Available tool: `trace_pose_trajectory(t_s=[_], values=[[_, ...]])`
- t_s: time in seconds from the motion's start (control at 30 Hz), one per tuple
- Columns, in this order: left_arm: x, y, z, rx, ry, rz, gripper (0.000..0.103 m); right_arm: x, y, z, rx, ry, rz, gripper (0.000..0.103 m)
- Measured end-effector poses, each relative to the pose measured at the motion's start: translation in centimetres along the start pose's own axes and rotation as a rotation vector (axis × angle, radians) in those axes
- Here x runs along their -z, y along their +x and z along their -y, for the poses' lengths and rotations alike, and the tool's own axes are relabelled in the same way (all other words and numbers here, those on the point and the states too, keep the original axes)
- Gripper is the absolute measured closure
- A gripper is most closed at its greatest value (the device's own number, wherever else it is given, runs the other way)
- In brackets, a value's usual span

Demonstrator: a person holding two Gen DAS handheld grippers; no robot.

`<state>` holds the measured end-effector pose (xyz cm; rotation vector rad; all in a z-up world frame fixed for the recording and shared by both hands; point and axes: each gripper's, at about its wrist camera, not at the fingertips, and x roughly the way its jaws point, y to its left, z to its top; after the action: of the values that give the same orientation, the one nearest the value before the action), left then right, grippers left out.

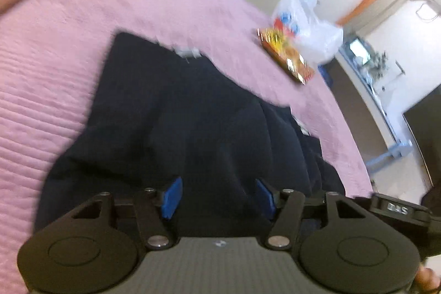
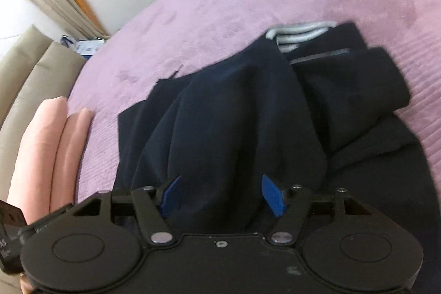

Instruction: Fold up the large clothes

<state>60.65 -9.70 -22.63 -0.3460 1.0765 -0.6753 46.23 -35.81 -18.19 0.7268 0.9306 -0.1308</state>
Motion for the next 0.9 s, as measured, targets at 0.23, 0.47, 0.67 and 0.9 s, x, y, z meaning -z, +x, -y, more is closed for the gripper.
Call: trace_pose_trajectory(t_s=[0.23, 0.47, 0.67, 0.9], values=[[0.3, -0.7, 1.2, 0.124, 0.036, 0.104, 0.098, -0.6, -1.7, -0.9, -0.083, -0.048, 0.033, 0.095], [4.6, -3.8, 1.7, 0.095, 0.131, 0.083, 0.088, 1.9, -5.8, -0.6, 0.014, -0.134, 0.042, 0.086], [7.8, -2.5, -2.2, -0.261, 0.153, -0.044, 0.092, 4.0, -1.4, 5.3, 0.161, -0.037, -0.182, 0.054], [3.8, -4.8, 3.7, -0.007, 0.223, 0.143, 0.084, 1.5, -5.3, -0.1, 0.123, -0.188, 0.082, 0.047]])
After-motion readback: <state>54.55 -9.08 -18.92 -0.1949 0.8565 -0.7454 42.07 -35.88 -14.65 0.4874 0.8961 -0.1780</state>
